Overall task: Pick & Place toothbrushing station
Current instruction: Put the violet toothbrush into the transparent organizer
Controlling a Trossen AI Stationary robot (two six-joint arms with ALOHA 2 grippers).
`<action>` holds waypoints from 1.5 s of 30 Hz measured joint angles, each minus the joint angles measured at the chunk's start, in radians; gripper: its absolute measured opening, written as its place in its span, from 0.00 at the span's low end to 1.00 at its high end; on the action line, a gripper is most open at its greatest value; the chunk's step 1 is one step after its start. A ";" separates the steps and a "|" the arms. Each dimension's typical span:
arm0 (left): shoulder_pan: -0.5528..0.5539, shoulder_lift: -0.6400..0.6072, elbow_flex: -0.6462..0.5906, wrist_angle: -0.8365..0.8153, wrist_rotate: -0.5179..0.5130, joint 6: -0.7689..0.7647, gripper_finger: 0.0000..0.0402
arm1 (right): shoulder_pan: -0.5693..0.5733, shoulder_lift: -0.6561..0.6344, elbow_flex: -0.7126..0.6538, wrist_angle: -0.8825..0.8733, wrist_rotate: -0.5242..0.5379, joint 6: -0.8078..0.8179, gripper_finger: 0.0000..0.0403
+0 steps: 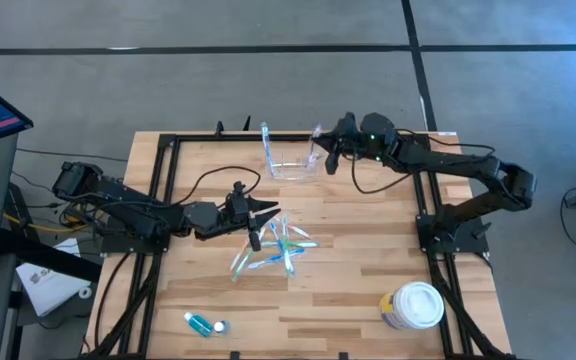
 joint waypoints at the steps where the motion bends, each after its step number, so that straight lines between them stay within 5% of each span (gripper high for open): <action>1: 0.001 0.000 0.000 0.000 0.000 0.000 0.19 | -0.009 0.003 0.000 0.001 0.000 0.000 0.00; 12: 0.006 0.000 0.000 0.002 0.000 0.006 0.19 | -0.077 0.198 -0.001 0.160 -0.012 0.000 0.00; 37: 0.006 0.000 0.000 0.001 0.000 0.007 0.19 | -0.122 0.230 -0.001 0.146 -0.087 0.038 0.00; 45: 0.006 0.000 0.000 0.001 0.000 0.005 0.19 | -0.108 0.330 0.001 0.197 -0.091 0.041 0.00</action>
